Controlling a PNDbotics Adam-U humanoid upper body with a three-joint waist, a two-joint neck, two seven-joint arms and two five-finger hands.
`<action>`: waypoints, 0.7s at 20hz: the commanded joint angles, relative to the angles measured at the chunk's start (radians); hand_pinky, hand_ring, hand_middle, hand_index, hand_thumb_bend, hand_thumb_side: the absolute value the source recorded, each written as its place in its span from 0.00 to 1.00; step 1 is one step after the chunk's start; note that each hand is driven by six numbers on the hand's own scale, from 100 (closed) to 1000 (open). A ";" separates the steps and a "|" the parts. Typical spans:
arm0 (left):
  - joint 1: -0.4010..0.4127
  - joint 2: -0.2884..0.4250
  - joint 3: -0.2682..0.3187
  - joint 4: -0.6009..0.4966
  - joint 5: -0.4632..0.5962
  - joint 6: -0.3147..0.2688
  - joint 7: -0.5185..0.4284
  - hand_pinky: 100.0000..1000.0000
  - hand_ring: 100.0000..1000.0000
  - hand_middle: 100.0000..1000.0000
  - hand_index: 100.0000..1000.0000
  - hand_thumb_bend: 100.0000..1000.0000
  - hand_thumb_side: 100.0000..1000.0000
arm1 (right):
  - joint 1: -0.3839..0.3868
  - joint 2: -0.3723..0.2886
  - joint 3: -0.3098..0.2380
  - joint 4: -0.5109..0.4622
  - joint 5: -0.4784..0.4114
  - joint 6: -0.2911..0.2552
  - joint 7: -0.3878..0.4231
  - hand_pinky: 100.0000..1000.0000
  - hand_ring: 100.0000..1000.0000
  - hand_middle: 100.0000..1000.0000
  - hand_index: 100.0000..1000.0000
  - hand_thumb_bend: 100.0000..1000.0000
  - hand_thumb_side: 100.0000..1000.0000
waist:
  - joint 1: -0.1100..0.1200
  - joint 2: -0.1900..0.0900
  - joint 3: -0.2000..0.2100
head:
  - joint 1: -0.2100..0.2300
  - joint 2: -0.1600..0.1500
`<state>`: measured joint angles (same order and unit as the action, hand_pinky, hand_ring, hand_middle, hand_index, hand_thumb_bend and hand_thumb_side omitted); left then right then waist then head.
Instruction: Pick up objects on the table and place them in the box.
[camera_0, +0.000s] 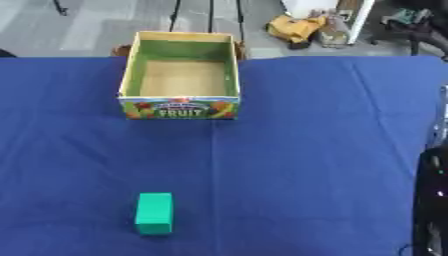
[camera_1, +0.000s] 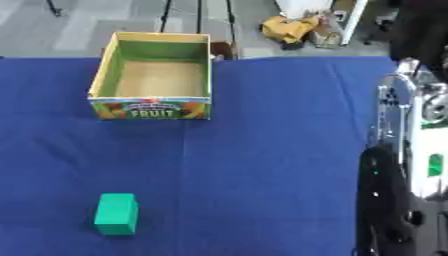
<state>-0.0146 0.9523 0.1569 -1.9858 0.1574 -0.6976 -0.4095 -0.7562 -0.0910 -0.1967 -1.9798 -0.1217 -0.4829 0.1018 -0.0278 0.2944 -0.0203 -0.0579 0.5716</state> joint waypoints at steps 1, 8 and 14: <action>-0.016 0.065 -0.029 -0.014 -0.118 -0.209 -0.158 0.76 0.83 0.90 1.00 0.00 0.99 | -0.010 -0.019 -0.001 -0.020 -0.005 0.002 0.006 0.74 0.80 0.57 0.81 0.00 0.89 | 0.008 -0.018 -0.002 | 0.003 0.004; -0.008 0.071 -0.129 -0.014 -0.286 -0.209 -0.175 0.78 0.85 0.91 1.00 0.00 1.00 | -0.009 -0.017 -0.001 -0.020 -0.011 0.005 0.017 0.74 0.80 0.56 0.81 0.00 0.88 | 0.013 -0.012 -0.010 | 0.015 -0.004; -0.026 0.073 -0.168 -0.014 -0.350 -0.209 -0.191 0.78 0.85 0.90 1.00 0.00 1.00 | -0.010 -0.013 0.000 -0.020 -0.016 0.006 0.021 0.74 0.80 0.56 0.81 0.00 0.88 | 0.013 -0.012 -0.017 | 0.026 -0.010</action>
<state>-0.0301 0.9874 -0.0121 -1.9858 -0.1791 -0.7085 -0.3986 -0.7557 -0.0914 -0.1966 -1.9798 -0.1263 -0.4768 0.1206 -0.0197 0.2972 -0.0372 -0.0361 0.5695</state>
